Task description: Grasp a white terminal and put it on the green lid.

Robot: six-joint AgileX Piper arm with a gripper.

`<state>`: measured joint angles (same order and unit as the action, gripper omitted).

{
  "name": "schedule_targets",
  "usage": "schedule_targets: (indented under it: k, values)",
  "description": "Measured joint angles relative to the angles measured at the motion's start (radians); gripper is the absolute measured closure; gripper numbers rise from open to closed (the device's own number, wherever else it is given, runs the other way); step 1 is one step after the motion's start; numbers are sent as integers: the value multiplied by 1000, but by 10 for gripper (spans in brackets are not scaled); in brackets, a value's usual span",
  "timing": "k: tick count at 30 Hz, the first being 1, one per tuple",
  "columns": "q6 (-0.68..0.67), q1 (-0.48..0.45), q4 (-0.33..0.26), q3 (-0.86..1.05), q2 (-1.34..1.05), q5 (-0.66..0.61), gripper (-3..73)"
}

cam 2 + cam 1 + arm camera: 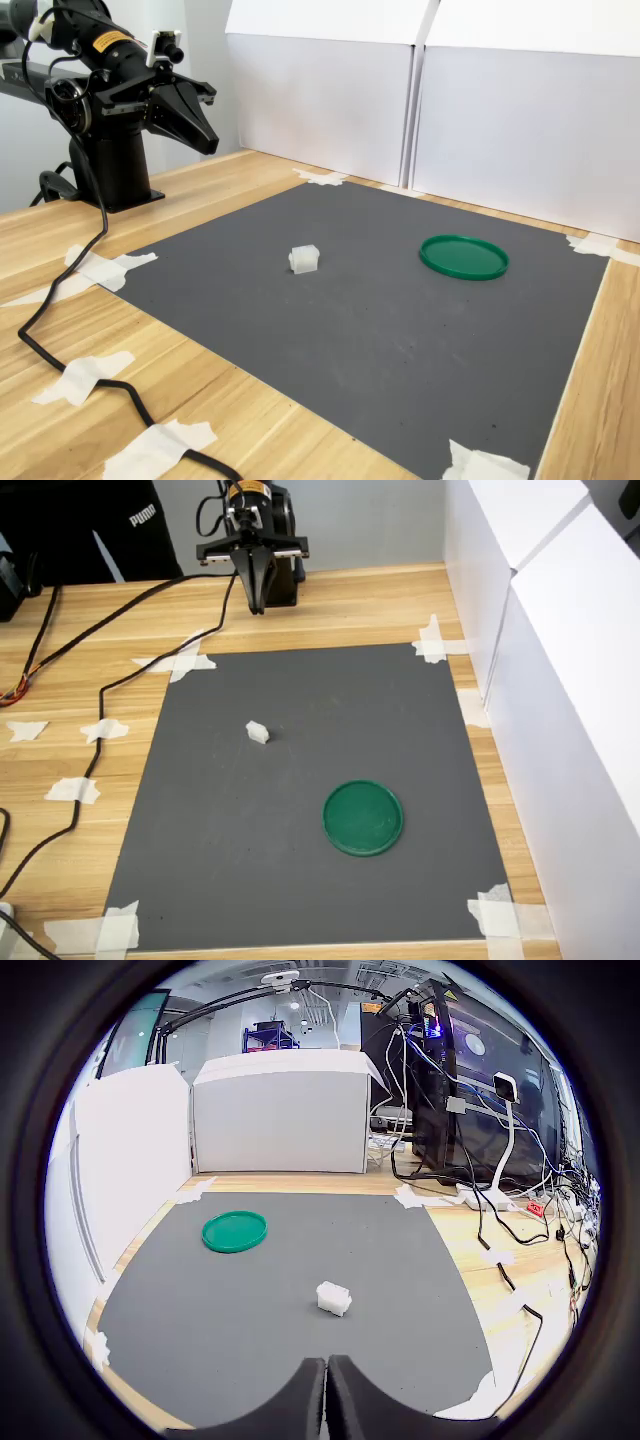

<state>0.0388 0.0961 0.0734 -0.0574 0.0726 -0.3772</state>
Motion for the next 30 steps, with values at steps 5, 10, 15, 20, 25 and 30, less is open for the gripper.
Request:
schedule_targets:
  k: [5, 10, 15, 20, 25, 30]
  values:
    - [0, 0, 3, -76, 95, -1, 711]
    - [-17, 0, 50, -193, 265, -35, 711]
    - [-39, 0, 100, -329, 443, -124, 711]
    - [-39, 0, 111, -477, 612, -276, 711]
    - [-99, 0, 111, -623, 768, -462, 711]
    - [-211, -29, 107, -726, 893, -570, 711]
